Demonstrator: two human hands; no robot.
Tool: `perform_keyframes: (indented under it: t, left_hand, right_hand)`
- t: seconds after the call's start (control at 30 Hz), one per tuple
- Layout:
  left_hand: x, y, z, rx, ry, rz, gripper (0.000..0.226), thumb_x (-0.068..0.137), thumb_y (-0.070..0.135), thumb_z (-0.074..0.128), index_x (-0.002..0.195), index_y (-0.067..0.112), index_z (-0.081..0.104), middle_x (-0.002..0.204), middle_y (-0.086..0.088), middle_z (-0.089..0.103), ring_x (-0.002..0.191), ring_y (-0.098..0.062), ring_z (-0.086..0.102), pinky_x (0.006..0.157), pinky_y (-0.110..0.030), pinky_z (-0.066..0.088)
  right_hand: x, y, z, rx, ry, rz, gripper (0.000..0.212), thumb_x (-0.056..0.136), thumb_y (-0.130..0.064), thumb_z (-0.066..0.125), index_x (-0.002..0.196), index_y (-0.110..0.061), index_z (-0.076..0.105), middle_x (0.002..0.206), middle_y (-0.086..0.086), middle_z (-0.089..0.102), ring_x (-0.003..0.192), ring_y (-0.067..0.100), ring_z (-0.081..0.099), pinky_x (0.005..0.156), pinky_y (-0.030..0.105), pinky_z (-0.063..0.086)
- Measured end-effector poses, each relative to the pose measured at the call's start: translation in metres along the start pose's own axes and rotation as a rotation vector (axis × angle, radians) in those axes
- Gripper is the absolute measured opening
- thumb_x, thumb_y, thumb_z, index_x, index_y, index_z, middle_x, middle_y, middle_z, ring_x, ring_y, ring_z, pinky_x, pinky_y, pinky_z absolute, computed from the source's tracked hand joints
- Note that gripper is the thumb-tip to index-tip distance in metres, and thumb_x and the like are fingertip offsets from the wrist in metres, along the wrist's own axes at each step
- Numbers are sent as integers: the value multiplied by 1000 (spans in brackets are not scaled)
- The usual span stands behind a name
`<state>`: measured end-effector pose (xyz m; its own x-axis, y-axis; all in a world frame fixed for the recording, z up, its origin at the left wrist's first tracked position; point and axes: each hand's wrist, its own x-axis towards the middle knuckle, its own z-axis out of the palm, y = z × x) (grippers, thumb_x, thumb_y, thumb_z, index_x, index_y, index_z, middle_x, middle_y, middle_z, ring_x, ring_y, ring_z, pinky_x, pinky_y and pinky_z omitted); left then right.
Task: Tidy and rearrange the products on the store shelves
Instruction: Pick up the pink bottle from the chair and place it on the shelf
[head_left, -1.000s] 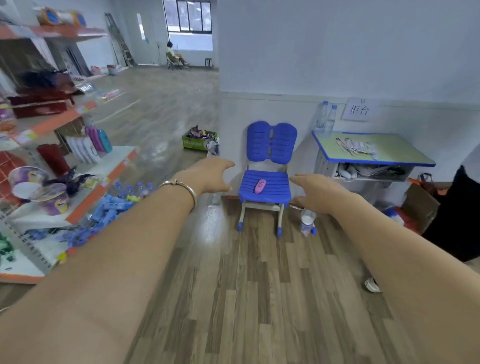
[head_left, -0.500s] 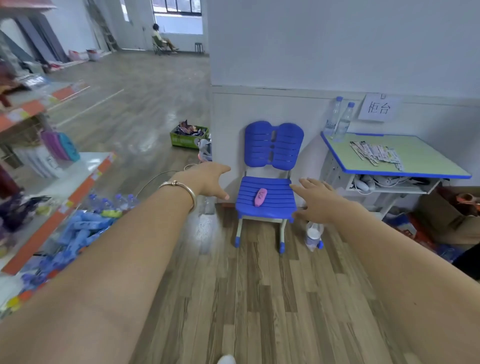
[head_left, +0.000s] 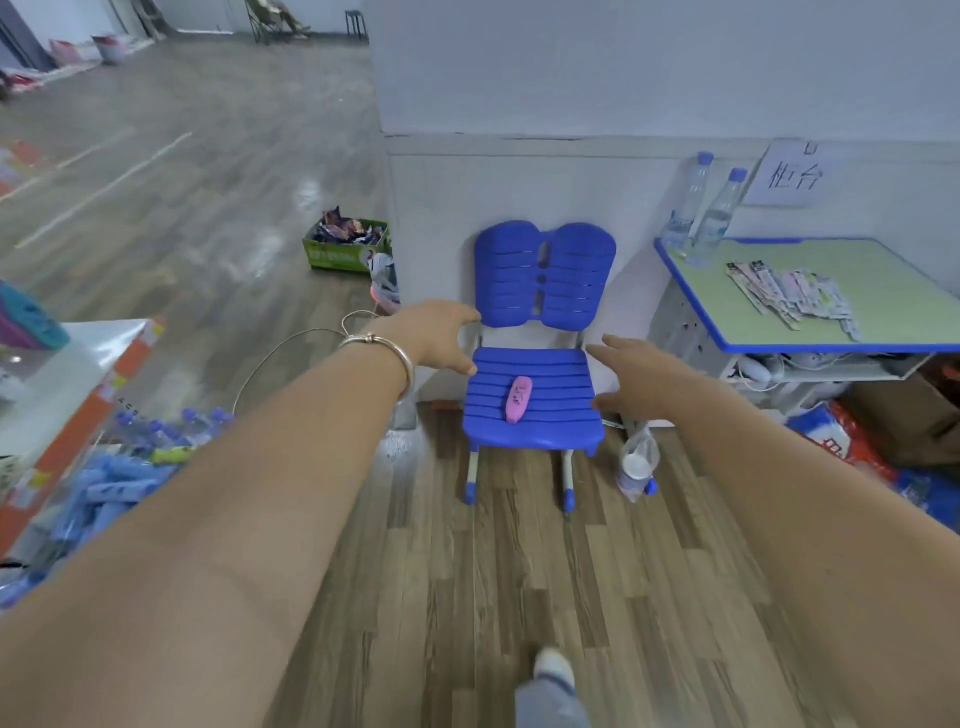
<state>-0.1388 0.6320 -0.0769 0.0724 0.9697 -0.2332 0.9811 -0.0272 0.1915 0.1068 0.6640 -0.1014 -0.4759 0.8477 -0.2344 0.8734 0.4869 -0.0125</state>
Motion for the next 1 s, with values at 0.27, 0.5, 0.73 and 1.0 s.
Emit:
perform_keyframes:
  t: [0.27,0.5,0.73,1.0]
  left_hand:
    - [143,-7,21,-42,-6,-22,74,83,33,67,144,13,30,150,-7,35,136,-24,35,110,-33,29]
    - [268,-24,41,-131,-58,-128,70,79,34,69,140,16,39,139,-7,48,125,-26,47,99,-34,39]
    - [354,-67,65,-107,-80,-193,63,83,32,66,137,15,40,139,-9,45,125,-27,47,101,-36,39]
    - [443,-124,178,-127,-144,-154,73,82,32,67,143,14,32,144,-11,39,134,-26,37,109,-35,32]
  right_hand:
    - [158,43,28,-9,-35,-94,74,84,-37,62,146,-17,27,148,9,32,136,28,33,112,39,30]
    - [288,89,56,-39,-165,-177,68,86,-34,60,145,-15,30,149,12,31,136,30,33,113,39,26]
    - [392,121,94,-37,-159,-251,59,84,-27,61,137,-11,41,138,11,42,127,31,42,105,37,35]
    - [482,121,216,-122,-240,-304,56,87,-18,56,140,-13,38,144,12,39,134,30,37,108,39,34]
